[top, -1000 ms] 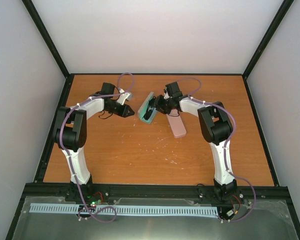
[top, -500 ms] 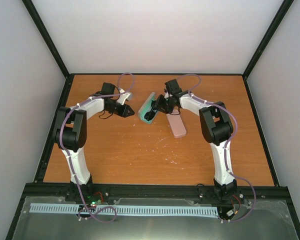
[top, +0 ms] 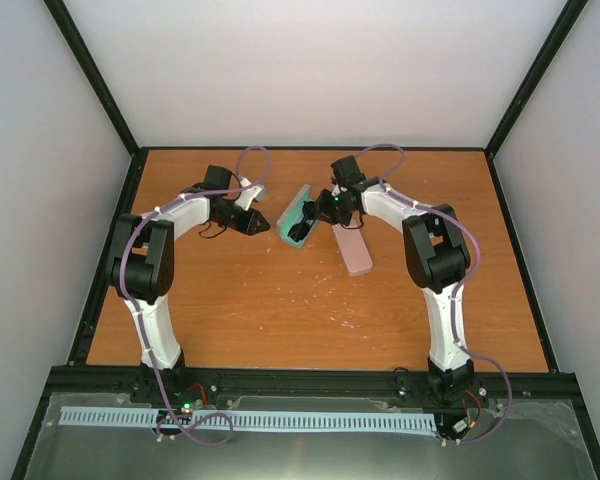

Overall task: Organize the sunglasses
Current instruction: Place the sunglasses in the sunglasses case.

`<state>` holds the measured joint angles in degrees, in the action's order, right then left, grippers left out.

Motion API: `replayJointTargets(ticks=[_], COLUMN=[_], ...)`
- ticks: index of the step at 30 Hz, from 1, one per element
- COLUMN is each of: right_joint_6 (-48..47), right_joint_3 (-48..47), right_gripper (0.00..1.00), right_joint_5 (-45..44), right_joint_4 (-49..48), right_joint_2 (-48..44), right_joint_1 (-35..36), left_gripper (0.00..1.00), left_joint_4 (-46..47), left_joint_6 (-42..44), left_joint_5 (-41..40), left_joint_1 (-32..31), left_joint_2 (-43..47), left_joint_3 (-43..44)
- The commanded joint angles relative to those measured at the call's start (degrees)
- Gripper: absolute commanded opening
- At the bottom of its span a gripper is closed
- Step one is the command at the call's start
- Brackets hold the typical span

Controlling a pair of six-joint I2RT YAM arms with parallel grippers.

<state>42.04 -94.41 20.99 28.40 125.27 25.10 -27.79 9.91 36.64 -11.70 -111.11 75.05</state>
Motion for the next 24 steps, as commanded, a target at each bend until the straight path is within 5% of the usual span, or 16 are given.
replayJointTargets(ticks=[1,24], right_joint_6=[-0.27,1.18], right_joint_3=[-3.37,-7.09], right_gripper=[0.04,0.03], right_joint_5=[0.31,1.17], right_joint_4=[-1.28,1.24], right_joint_2=[-0.37,5.88], right_joint_1=[0.02,1.92], left_gripper=[0.19,0.19], left_joint_4=[1.35,2.49], left_joint_6=[-0.07,-0.24], left_joint_5=[0.25,0.01], left_joint_1=[-0.34,-0.33], left_joint_2=[0.99,0.94], left_joint_3=[1.41,1.27])
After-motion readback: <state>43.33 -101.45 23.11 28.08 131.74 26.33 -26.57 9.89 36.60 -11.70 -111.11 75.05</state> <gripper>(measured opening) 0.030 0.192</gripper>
